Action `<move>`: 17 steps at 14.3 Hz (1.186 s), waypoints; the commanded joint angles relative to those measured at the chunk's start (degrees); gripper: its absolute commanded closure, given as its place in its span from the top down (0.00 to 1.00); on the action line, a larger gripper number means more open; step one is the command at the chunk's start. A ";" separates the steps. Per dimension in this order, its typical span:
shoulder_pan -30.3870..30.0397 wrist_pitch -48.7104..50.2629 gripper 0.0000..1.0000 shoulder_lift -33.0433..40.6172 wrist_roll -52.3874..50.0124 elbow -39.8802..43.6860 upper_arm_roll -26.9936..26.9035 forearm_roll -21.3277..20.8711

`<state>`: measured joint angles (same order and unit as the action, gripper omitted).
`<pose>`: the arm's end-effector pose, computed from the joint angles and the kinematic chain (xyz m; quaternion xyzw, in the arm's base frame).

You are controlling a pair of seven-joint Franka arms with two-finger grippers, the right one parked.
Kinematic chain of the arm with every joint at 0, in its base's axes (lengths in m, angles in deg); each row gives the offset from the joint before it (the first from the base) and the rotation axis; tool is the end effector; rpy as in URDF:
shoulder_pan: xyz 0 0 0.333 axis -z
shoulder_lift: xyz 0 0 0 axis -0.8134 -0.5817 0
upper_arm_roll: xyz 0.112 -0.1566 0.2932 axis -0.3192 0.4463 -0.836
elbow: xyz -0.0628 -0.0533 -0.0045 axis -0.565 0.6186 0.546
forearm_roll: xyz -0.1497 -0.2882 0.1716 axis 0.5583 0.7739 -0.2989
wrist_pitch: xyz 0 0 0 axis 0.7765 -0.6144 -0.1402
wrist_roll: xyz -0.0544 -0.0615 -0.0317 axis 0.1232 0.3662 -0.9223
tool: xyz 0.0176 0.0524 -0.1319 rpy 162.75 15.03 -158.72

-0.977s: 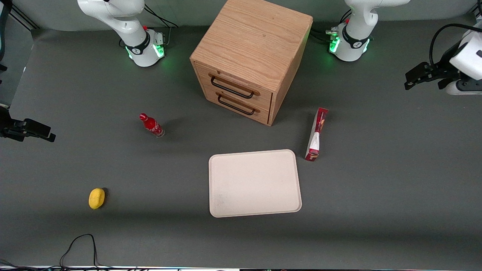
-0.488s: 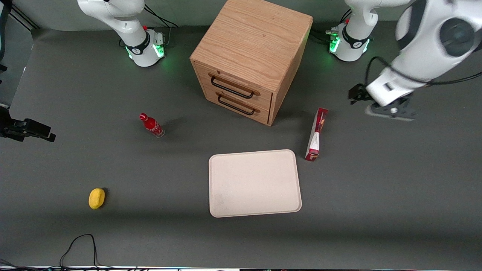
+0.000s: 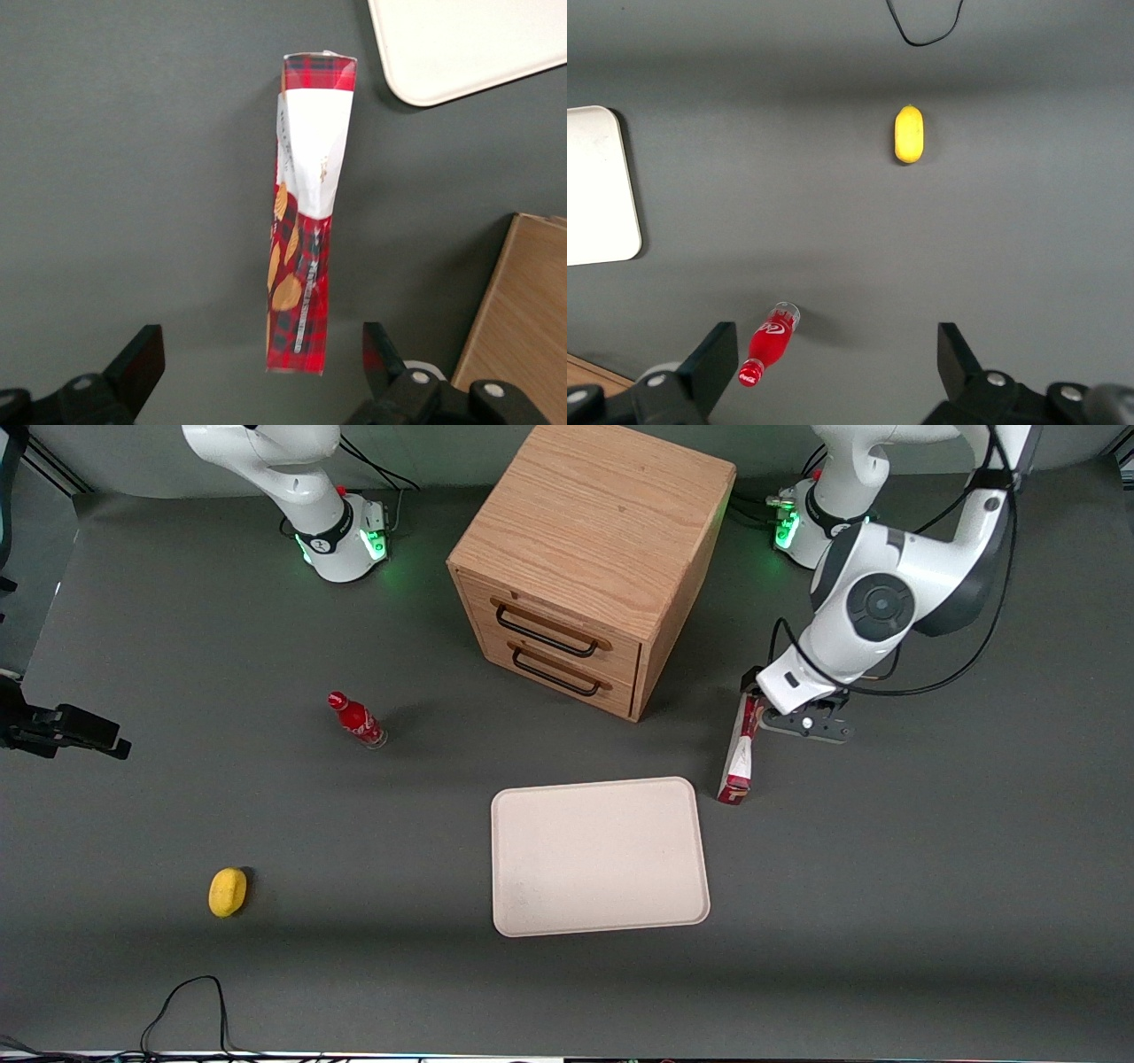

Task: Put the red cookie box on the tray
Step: 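Lower the left gripper over the cookie box and close on its red end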

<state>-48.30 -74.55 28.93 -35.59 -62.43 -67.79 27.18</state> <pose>0.4624 -0.1929 0.3471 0.9918 -0.1143 -0.0571 0.0002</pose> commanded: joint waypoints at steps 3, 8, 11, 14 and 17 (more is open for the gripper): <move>3.18 -7.75 0.99 -6.10 -5.28 -0.36 -0.31 -3.80; 4.68 -12.42 0.36 -11.03 -9.33 -0.36 -0.84 -9.70; 4.77 -12.16 0.00 -11.12 -9.42 -0.36 -1.01 -9.79; 4.68 -11.72 0.00 -10.69 -8.46 -0.10 -1.01 -9.87; 4.51 -9.62 0.00 -8.67 -8.98 2.17 -1.62 -9.70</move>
<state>-44.51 -86.50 17.52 -43.54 -61.88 -68.30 18.14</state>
